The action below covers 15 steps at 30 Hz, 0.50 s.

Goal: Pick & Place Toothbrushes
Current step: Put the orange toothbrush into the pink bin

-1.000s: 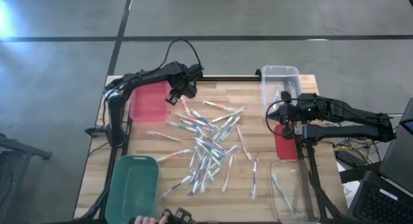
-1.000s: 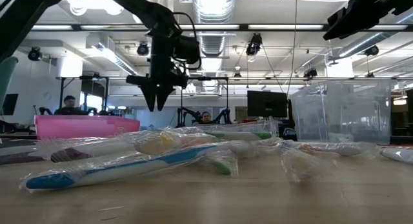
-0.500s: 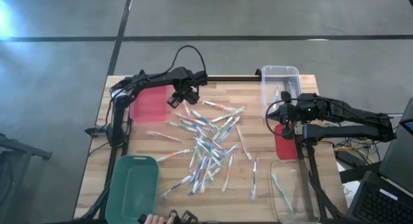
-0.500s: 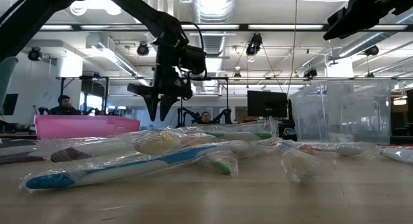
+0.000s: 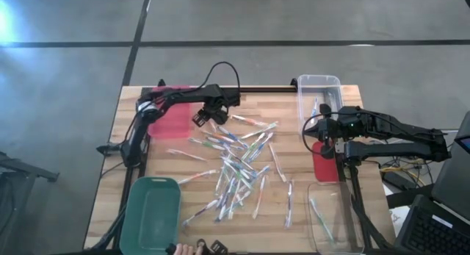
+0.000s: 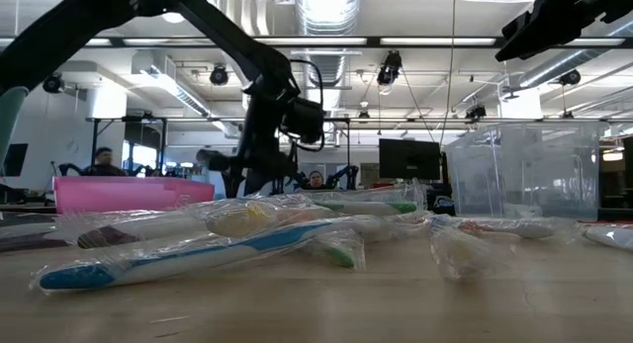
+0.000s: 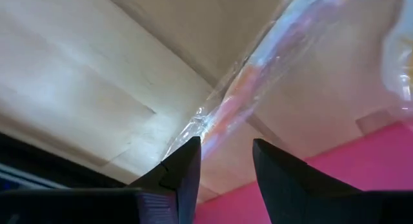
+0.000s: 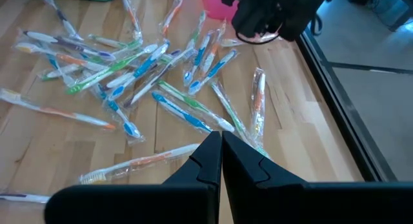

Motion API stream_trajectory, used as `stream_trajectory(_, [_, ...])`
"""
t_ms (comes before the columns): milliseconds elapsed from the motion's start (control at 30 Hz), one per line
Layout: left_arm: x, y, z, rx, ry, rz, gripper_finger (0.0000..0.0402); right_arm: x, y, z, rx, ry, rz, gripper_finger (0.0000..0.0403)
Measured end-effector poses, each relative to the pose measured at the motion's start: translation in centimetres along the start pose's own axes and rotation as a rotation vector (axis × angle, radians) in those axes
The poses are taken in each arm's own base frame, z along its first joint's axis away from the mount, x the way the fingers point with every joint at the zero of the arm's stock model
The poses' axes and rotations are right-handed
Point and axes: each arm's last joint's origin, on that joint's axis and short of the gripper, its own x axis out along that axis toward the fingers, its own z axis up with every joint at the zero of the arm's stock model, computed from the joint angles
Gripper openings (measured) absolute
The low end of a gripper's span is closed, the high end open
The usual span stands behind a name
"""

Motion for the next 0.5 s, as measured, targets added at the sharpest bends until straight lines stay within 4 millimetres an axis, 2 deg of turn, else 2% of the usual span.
stream_trajectory(333, [2.2,0.3,1.7,0.024,0.056,0.008,0.0143,0.0,0.0,0.0,0.0,0.0,0.0,0.0008])
stream_trajectory(500, [2.0,0.4,2.1,0.036,0.073,0.04,0.0097,0.0,0.0,0.0,0.0,0.0,0.0,0.0008])
